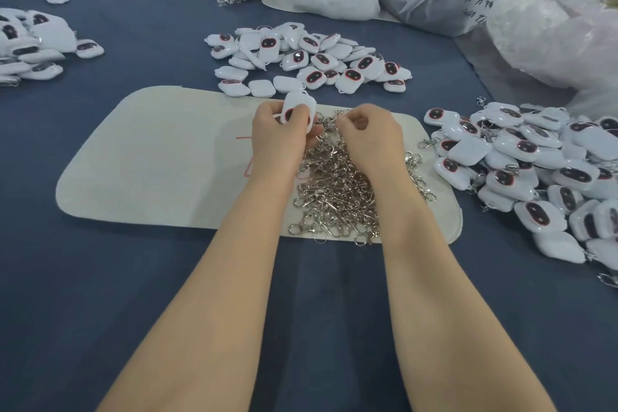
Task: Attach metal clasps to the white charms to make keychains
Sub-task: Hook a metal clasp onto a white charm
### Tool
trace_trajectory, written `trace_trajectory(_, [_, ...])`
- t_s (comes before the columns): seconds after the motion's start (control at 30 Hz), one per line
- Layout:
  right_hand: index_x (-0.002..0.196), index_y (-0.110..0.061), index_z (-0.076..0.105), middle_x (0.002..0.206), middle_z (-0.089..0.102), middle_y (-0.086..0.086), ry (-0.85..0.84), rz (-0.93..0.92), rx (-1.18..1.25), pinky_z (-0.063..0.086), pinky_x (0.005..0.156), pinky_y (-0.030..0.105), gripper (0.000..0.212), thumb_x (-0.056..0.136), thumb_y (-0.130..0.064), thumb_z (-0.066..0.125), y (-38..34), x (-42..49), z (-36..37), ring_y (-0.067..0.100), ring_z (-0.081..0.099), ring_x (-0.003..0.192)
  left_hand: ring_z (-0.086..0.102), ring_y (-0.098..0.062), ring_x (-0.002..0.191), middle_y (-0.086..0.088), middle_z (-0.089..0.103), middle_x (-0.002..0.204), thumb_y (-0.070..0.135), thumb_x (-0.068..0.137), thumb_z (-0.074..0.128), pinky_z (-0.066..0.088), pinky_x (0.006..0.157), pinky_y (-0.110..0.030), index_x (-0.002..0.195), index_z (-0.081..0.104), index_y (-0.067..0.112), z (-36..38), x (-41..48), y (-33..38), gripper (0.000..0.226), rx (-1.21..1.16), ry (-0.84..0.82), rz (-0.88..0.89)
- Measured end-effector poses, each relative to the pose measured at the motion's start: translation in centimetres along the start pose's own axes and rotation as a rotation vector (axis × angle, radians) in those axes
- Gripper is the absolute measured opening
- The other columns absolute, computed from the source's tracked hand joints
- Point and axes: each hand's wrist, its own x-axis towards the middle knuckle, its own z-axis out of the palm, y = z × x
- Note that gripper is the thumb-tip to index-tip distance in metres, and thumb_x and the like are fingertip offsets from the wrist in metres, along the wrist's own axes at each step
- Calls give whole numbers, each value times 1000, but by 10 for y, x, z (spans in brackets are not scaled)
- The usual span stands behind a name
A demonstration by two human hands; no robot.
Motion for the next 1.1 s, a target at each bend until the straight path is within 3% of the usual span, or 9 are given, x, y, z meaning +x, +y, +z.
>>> trace_trajectory(0.07, [87,-22,60,77,56,-16,46,26,142,37,73,23,10,92,-30,57,-1,2,-2,8,54,82,65,-1,56,-7,66,92,9,89,55,53,56,-16,99,48,13,0,1,0,13,17,7,6])
trace_trajectory(0.2, [84,-23,60,77,68,-7,23,70,416,51,70,29,10,93,-21,57,-3,1,-4,7,64,75,63,-7,63,-1,63,84,12,84,60,54,67,-25,94,47,17,0,0,-2,17,109,-2,20])
trace_trajectory(0.3, [82,-24,60,72,67,-9,-31,42,493,51,64,19,14,94,-17,56,-5,0,-5,-3,60,60,54,-14,69,1,56,86,13,81,61,46,62,-26,86,43,23,1,0,-3,20,199,-13,31])
trace_trajectory(0.37, [83,-25,59,73,67,-9,-44,23,509,49,61,17,15,94,-15,56,-7,-1,-6,-4,59,58,51,-10,66,4,53,86,17,82,63,41,59,-22,85,44,27,1,0,-4,22,222,-22,62])
trace_trajectory(0.57, [86,-25,62,82,66,-5,-45,-87,367,51,73,27,11,91,-16,59,-11,-4,-4,9,62,75,52,12,58,14,59,80,31,85,68,42,57,-8,90,62,25,0,-2,-3,10,232,-62,181])
trace_trajectory(0.67, [89,-20,63,82,64,-6,-54,-121,319,52,78,27,7,90,-13,61,-14,-5,-2,11,61,80,50,9,56,14,59,72,25,86,66,41,55,-13,77,62,28,0,-2,-3,11,261,-65,187])
trace_trajectory(0.87, [87,-19,66,84,68,-2,-111,-156,335,55,86,37,14,91,-8,58,-18,-7,-3,18,66,86,48,-4,57,11,56,64,17,86,62,37,55,-24,75,62,25,0,1,-4,14,271,-40,160])
trace_trajectory(0.97, [90,-21,65,83,66,-7,-117,-170,328,54,83,28,22,92,-3,53,-18,-6,-3,14,65,84,44,-5,50,10,51,55,17,87,60,36,52,-24,69,61,27,-1,3,-4,20,288,-29,148])
trace_trajectory(1.1, [91,-22,66,82,62,-14,-3,-172,284,43,63,9,24,93,-4,50,-14,-3,-3,4,55,69,46,-4,51,12,56,57,18,89,58,37,53,-23,70,62,24,0,3,-3,20,286,-20,123])
